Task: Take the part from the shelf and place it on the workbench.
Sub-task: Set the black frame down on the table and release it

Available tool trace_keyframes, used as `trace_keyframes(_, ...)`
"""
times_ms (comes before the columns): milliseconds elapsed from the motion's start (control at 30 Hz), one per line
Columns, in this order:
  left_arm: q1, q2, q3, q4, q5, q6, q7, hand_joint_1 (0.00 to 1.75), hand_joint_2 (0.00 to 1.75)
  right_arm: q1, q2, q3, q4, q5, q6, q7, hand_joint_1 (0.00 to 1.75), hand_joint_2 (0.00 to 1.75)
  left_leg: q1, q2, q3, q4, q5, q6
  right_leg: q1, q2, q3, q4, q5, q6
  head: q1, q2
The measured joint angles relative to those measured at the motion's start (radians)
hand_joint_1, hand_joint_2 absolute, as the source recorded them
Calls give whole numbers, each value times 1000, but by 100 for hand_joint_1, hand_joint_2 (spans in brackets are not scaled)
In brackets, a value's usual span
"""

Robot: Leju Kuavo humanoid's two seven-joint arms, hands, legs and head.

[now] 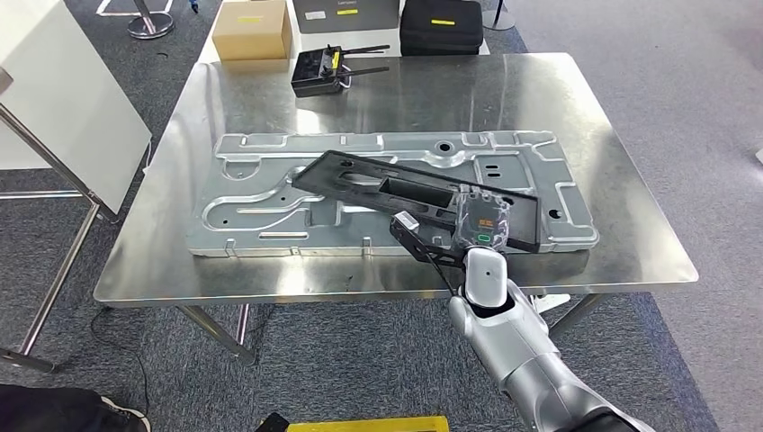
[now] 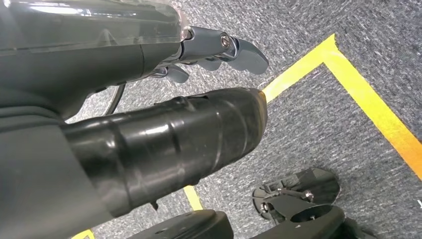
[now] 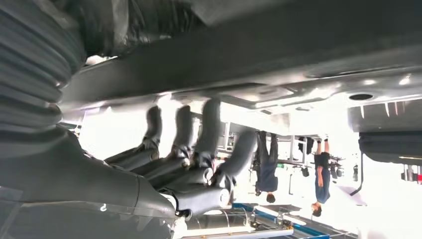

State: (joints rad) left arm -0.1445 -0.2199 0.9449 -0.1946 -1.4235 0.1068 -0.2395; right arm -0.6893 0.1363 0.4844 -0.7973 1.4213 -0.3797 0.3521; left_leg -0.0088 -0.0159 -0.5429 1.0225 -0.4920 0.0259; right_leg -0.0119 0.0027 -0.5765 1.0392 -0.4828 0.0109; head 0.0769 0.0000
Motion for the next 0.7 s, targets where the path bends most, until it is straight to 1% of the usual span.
trace_keyframes(300, 0, -4, 0, 0, 8, 11, 0, 0, 0, -4, 2, 23, 28, 15, -1, -5, 0, 175, 0, 0, 0, 0, 0, 0, 0, 0, 0, 0, 0, 0, 0, 0)
trace_keyframes(467, 0, -4, 0, 0, 16, 12, -4, 0, 0, -5, 2, 39, 35, 10, 3, -36, 0, 175, 0, 0, 0, 0, 0, 0, 0, 0, 0, 0, 0, 0, 0, 0)
trace_keyframes(600, 2, -4, 0, 0, 29, 12, -13, 0, 0, -10, 1, 51, 29, -15, 54, -74, 0, 175, 0, 0, 0, 0, 0, 0, 0, 0, 0, 0, 0, 0, 0, 0)
trace_keyframes(700, 7, -4, 1, 0, 42, 13, -19, 0, 0, -14, -4, 63, 3, -44, 130, -97, 0, 175, 0, 0, 0, 0, 0, 0, 0, 0, 0, 0, 0, 0, 0, 0)
